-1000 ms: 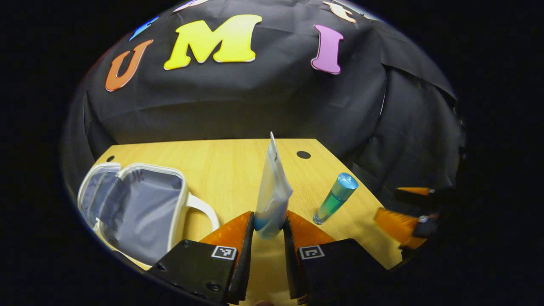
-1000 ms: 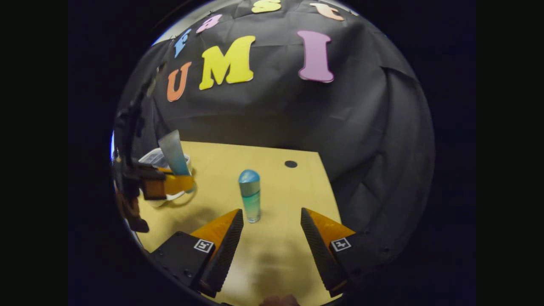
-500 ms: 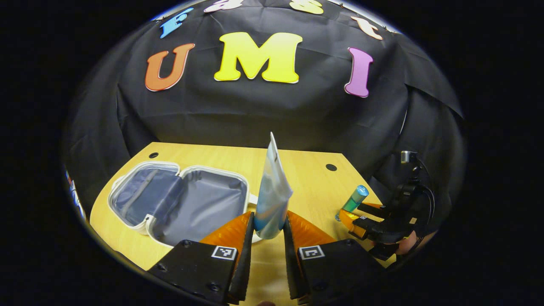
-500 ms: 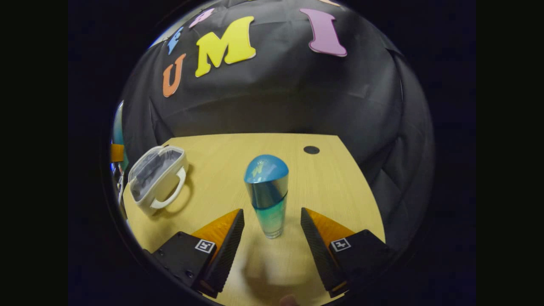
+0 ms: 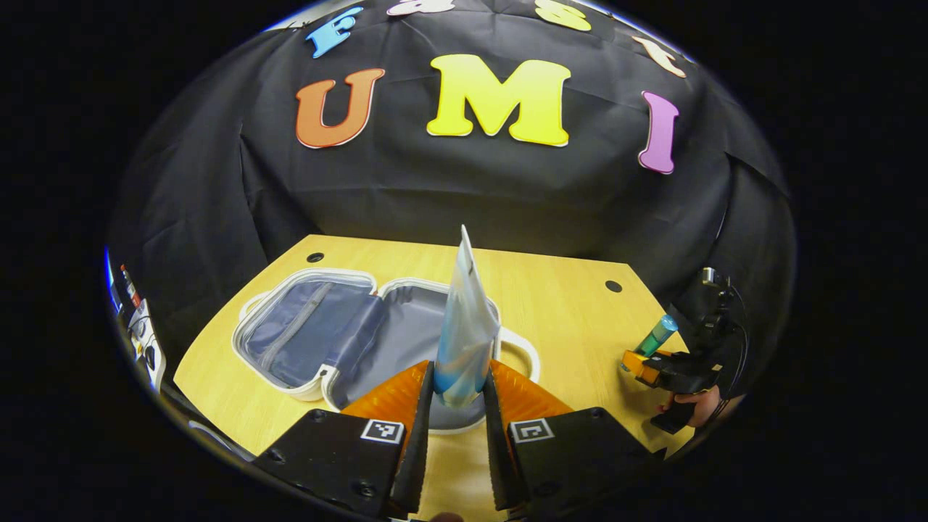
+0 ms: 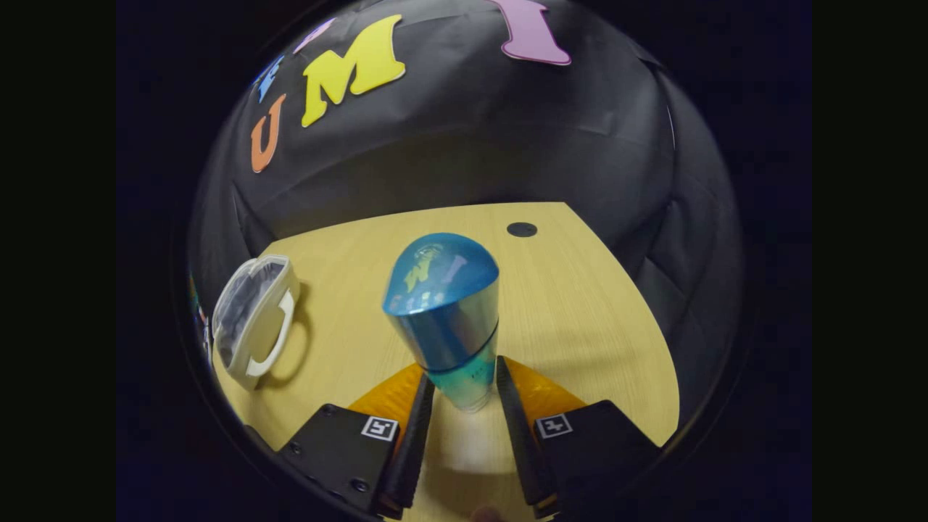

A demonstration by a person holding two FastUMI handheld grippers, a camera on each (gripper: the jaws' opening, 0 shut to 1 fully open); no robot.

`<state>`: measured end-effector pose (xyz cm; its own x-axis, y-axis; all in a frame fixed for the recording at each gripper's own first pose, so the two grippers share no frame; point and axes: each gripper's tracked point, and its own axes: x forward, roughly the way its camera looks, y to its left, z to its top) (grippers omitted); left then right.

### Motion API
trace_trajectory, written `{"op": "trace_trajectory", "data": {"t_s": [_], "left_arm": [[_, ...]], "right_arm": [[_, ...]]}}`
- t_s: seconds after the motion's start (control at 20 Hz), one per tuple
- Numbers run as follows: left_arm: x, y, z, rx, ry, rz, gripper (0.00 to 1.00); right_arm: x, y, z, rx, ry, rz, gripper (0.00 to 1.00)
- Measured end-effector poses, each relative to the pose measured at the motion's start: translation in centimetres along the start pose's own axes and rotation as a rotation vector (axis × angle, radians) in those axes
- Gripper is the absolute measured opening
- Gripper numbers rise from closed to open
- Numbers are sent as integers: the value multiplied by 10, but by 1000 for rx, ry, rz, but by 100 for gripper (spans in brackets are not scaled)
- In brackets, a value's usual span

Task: First open the suitcase, pack the skin care products into it, and then close the suitcase.

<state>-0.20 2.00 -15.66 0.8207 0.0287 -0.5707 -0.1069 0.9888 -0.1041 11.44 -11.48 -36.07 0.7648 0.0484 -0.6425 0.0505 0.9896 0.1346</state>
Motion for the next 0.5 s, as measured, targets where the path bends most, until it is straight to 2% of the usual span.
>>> {"op": "trace_trajectory", "data": {"t_s": [0.05,0.15,0.3,0.4,0.5], "left_arm": [[1,9,0,2,2,10,39],[6,26,-5,1,14,35,39],[16,45,-11,1,43,72,39],[28,55,-18,2,78,82,39],[43,64,-31,12,129,96,39]], "right_arm": [[2,-3,2,-10,2,-26,42],[-1,-4,2,-20,15,-54,39],[-23,1,8,-27,17,-44,35],[-49,10,21,-34,-1,-19,33],[-78,21,33,-35,-5,20,35]]}}
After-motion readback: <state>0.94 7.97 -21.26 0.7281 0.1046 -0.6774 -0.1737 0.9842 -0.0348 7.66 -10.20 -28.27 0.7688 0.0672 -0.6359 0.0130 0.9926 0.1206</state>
